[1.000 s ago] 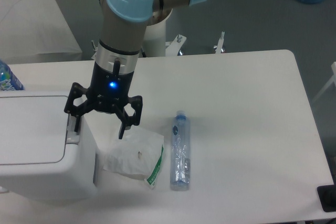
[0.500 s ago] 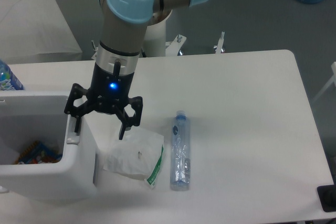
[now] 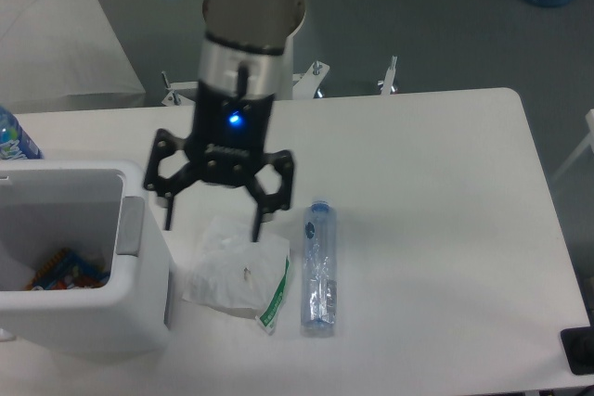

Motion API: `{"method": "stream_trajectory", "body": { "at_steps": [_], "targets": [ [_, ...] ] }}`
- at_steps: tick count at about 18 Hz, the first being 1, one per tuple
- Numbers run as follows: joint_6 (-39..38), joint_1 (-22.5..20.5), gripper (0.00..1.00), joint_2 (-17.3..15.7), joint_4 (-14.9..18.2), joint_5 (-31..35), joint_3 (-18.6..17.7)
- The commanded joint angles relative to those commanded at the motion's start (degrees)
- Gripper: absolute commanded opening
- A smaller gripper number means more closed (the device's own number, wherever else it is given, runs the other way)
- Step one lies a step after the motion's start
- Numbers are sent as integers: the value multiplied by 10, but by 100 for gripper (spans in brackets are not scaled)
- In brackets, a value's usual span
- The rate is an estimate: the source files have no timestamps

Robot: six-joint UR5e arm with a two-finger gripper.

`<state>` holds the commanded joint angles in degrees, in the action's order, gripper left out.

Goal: Open the trash can
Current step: 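Lift the gripper up away from the opened trash can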

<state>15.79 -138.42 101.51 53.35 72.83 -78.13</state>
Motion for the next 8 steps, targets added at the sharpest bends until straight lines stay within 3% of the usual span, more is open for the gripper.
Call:
{"method": "stream_trajectory", "body": {
  "at_steps": [2, 5, 8],
  "targets": [
    [84, -3, 100, 0, 15, 51, -5],
    [185, -5, 100, 1, 75, 117, -5],
    [240, -8, 100, 2, 85, 163, -6]
  ]
}}
